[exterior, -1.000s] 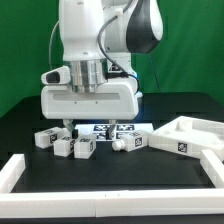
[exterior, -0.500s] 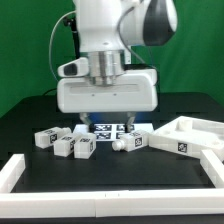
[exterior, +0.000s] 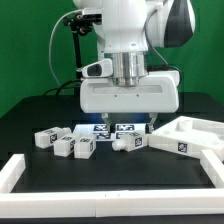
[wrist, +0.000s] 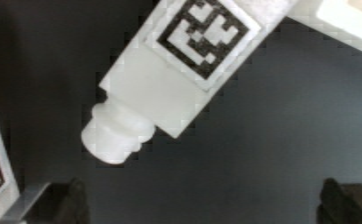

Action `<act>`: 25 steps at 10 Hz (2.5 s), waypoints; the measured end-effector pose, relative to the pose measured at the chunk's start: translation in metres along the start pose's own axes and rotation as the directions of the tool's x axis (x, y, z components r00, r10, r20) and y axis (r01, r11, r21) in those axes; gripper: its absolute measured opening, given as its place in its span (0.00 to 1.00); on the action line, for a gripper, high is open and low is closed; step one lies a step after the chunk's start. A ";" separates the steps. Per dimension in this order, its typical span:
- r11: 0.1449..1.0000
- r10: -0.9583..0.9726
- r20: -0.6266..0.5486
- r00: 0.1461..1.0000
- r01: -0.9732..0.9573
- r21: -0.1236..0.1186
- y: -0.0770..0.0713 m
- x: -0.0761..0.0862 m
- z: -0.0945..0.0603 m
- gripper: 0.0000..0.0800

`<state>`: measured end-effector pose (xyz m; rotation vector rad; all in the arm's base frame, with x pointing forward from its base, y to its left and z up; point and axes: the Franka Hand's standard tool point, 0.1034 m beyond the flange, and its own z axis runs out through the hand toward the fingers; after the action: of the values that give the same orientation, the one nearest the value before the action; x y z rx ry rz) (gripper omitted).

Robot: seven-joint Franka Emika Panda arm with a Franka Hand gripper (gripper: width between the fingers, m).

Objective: Assemble one leg

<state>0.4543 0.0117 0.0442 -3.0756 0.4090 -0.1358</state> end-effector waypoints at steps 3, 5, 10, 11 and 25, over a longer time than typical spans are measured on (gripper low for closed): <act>0.982 -0.191 -0.012 0.981 0.191 -0.001 -0.054 -0.018 -0.006 0.81; 0.977 -0.215 -0.020 0.976 0.215 0.005 -0.066 -0.020 -0.011 0.81; 0.999 0.039 0.040 0.998 -0.039 0.007 -0.071 -0.047 -0.013 0.81; 0.994 0.107 0.059 0.993 -0.107 0.003 -0.075 -0.054 -0.013 0.81; 0.942 0.337 0.075 0.939 -0.335 -0.034 -0.063 -0.109 0.019 0.56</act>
Offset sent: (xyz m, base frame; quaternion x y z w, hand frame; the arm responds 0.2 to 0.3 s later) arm -0.0102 0.0415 0.0285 -0.0404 0.0057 -0.0872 0.9954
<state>0.3676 0.1013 0.0192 -2.9598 0.9251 0.0026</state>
